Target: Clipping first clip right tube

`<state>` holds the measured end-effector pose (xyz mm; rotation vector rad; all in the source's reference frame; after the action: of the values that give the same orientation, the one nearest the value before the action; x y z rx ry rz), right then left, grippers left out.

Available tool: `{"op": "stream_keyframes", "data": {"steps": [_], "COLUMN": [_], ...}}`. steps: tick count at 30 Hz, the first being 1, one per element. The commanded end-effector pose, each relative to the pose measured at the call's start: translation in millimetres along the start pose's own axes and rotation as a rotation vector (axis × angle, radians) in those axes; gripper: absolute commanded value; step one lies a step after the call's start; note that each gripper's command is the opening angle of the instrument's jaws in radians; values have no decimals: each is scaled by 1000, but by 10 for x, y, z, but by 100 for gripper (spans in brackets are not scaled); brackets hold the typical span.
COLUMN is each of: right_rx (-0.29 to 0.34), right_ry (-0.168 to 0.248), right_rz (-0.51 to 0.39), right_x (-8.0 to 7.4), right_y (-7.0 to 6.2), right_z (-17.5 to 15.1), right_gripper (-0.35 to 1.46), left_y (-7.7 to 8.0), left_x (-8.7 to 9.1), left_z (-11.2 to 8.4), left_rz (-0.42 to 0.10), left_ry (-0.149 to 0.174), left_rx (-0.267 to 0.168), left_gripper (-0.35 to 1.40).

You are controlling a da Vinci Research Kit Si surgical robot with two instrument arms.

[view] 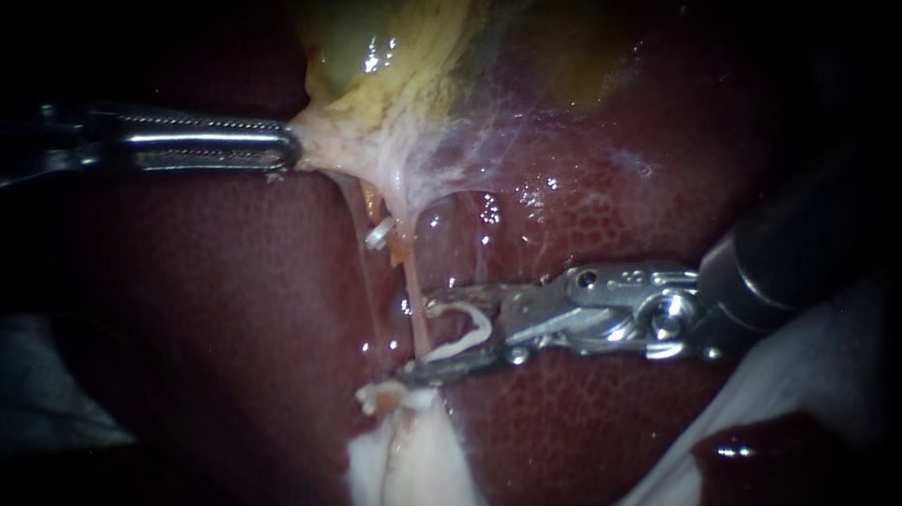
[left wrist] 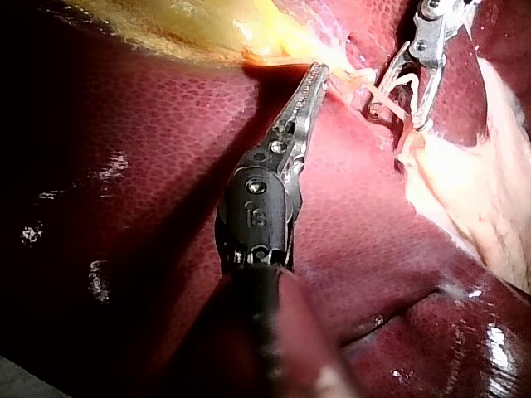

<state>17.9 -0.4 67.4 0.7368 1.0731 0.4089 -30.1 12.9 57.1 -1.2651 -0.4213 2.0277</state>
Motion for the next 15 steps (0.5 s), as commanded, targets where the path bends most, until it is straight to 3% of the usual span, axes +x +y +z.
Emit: {"op": "stream_keyframes", "data": {"steps": [1, 10, 15], "right_rx": [13, 145, 200], "right_ry": [13, 96, 82], "right_rz": [10, 95, 104], "right_x": [1, 7, 9], "right_y": [0, -9, -22], "right_z": [1, 10, 12], "right_gripper": [48, 48, 45], "left_y": [0, 0, 0], "left_x": [0, 0, 0], "left_z": [0, 0, 0], "left_rz": [0, 0, 0], "left_ry": [0, 0, 0], "left_rx": [0, 1, 1], "left_gripper": [-35, -35, -35]}}
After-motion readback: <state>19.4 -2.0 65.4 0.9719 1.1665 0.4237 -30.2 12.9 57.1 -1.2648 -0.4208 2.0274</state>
